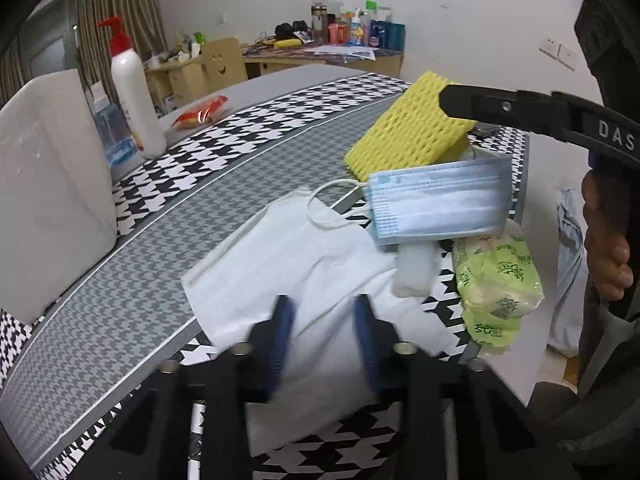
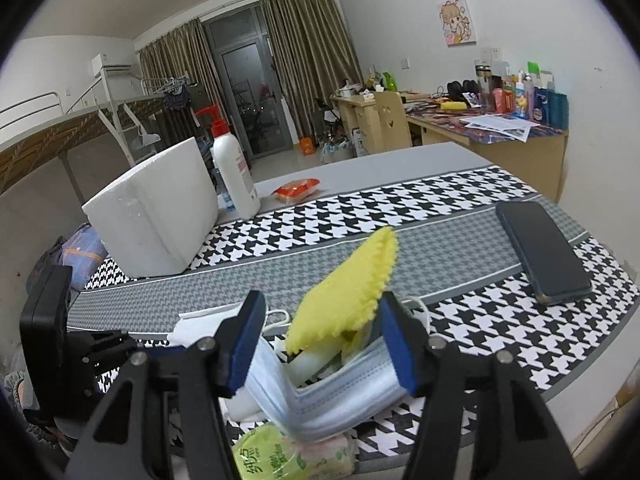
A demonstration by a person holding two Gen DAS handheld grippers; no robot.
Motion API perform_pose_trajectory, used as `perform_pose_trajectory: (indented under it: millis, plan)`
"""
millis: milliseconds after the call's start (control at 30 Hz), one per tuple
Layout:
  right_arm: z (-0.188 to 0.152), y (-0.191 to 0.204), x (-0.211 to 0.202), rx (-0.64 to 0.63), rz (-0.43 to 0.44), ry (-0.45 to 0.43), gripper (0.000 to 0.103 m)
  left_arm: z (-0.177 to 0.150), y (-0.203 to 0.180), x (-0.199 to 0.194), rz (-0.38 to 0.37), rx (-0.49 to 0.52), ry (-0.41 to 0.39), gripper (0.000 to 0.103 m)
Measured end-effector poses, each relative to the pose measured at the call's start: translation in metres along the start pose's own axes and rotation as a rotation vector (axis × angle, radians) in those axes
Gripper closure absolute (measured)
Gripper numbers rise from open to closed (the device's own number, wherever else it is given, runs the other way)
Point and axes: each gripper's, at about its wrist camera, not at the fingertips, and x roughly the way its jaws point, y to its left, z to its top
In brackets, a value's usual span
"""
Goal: Organize soft objects
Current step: 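Close the left tool on the white tissues while the right tool grasps the yellow sponge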
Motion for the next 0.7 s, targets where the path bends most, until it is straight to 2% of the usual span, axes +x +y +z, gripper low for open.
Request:
perform_pose_trajectory:
  millis: [33,67,233,433,567,700]
  plan:
    - [0.000,-0.001,0.000,0.005,0.003,0.000,0.040,0.000,-0.001,0.000,-0.002,0.006,-0.003,0.088]
    - [0.001,-0.001,0.000,0.010,0.005,0.002,0.040,0.000,-0.002,0.000,-0.004,0.008,-0.004,0.091]
    - [0.002,-0.004,0.001,0.034,0.009,0.009,0.041,-0.002,0.000,-0.002,-0.006,0.000,-0.013,0.095]
    - [0.003,-0.002,-0.001,0.039,0.013,0.001,0.083,-0.005,0.001,-0.015,-0.003,-0.022,-0.044,0.095]
    - [0.004,0.001,-0.001,0.039,0.023,0.000,0.090,-0.008,0.002,-0.024,0.009,-0.038,-0.067,0.095]
    - [0.006,0.004,-0.007,0.035,0.035,-0.022,0.091,-0.010,0.007,-0.036,0.010,-0.075,-0.103,0.095]
